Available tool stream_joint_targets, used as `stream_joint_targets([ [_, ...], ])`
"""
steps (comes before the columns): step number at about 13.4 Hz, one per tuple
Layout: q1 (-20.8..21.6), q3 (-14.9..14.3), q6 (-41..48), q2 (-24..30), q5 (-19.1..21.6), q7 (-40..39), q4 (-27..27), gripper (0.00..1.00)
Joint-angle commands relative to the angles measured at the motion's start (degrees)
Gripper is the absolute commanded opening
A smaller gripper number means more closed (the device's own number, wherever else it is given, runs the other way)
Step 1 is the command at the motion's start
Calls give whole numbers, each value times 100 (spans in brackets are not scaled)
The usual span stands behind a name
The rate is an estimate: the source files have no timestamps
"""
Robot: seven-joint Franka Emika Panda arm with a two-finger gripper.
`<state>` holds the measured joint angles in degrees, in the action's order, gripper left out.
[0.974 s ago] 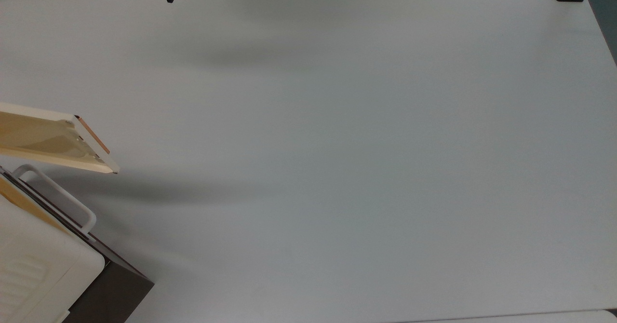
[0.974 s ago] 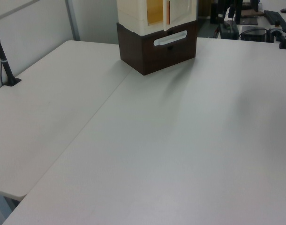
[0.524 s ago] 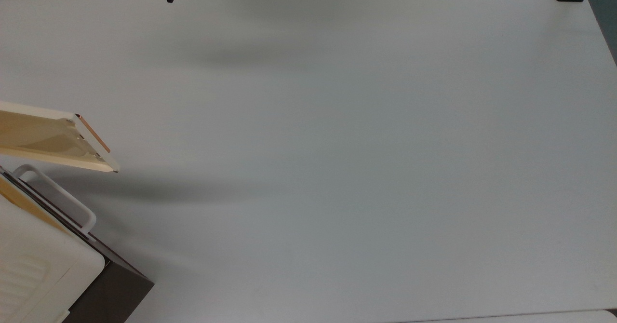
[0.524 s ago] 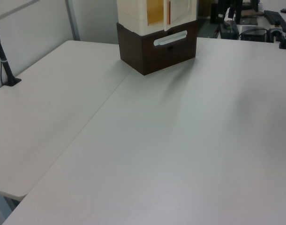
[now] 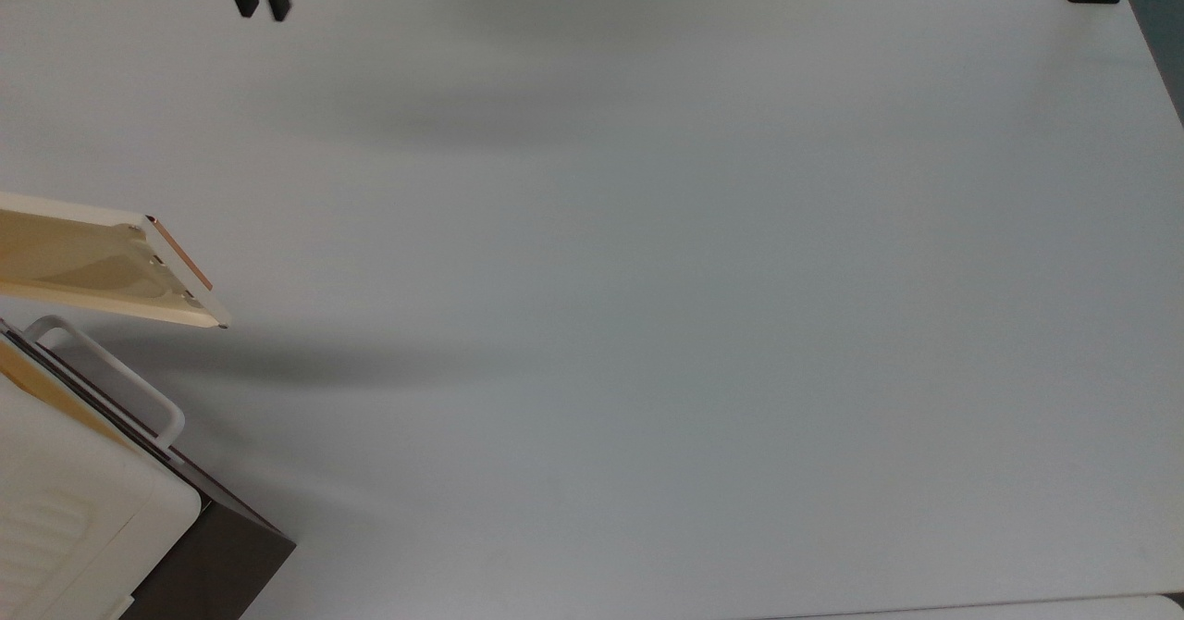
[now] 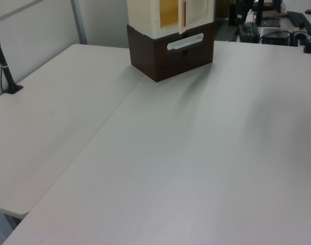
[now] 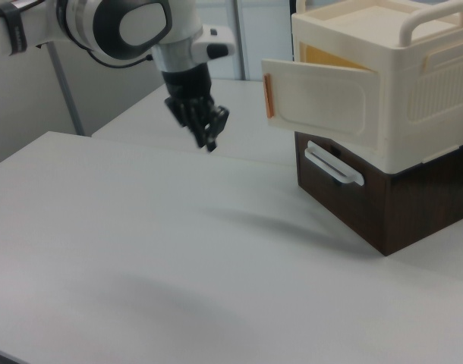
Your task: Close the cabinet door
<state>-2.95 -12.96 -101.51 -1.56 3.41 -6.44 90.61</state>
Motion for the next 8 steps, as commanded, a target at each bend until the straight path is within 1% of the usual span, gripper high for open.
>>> stream_joint_targets([
  [1, 23, -163, -1088, -125, 72, -269, 80, 13],
  [3, 14, -171, -1755, -300, 46, -715, 27, 4],
  [4, 14, -172, -2141, -449, 20, -1188, 18, 0],
  [6, -12, -224, -2976, -591, 19, -1683, 18, 0],
  [8, -3, -312, -3470, -652, 37, -2218, 18, 0],
])
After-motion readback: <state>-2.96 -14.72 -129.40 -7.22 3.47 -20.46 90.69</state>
